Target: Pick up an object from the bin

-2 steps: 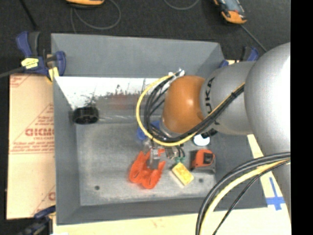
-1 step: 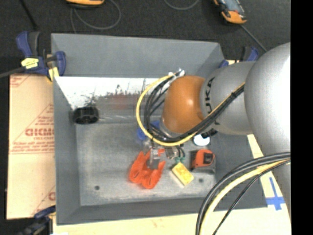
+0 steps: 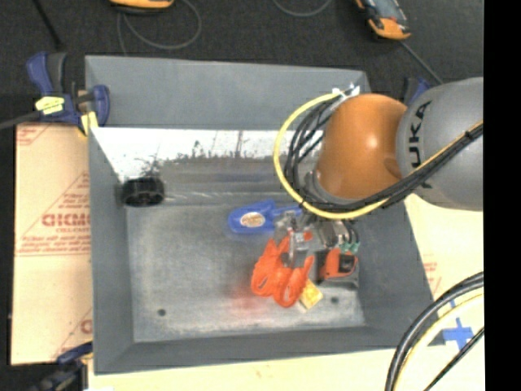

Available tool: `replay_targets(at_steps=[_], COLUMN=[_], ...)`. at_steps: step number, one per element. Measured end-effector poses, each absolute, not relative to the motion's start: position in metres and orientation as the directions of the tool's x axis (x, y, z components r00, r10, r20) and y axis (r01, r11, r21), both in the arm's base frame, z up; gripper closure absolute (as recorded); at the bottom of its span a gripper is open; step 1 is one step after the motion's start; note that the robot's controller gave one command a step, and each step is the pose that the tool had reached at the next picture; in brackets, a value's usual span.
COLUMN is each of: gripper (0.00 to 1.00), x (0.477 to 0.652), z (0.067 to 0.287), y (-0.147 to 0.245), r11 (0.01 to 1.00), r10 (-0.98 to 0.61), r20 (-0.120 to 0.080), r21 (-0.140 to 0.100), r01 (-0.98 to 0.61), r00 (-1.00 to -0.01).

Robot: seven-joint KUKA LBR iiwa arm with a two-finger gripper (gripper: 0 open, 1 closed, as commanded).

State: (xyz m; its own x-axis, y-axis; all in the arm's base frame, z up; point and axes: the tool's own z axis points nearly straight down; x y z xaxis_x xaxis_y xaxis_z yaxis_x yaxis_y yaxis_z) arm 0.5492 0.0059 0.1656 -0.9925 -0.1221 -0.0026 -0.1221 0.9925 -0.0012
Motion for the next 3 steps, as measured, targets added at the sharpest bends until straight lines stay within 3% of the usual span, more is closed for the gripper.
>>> replay_targets(at_steps=[1, 2, 3], gripper=[1.0, 1.0, 1.0], x=[0.549, 0.551, 0.55], z=[0.166, 0.356, 0.353], y=[0.006, -0.001, -0.001], r11=[0.993, 0.986, 0.986], r10=[-0.122, -0.164, -0.165], r20=[-0.003, -0.013, -0.009], r21=[-0.001, -0.004, -0.003], r01=[-0.122, -0.164, -0.165], r00=[-0.993, -0.986, -0.986])
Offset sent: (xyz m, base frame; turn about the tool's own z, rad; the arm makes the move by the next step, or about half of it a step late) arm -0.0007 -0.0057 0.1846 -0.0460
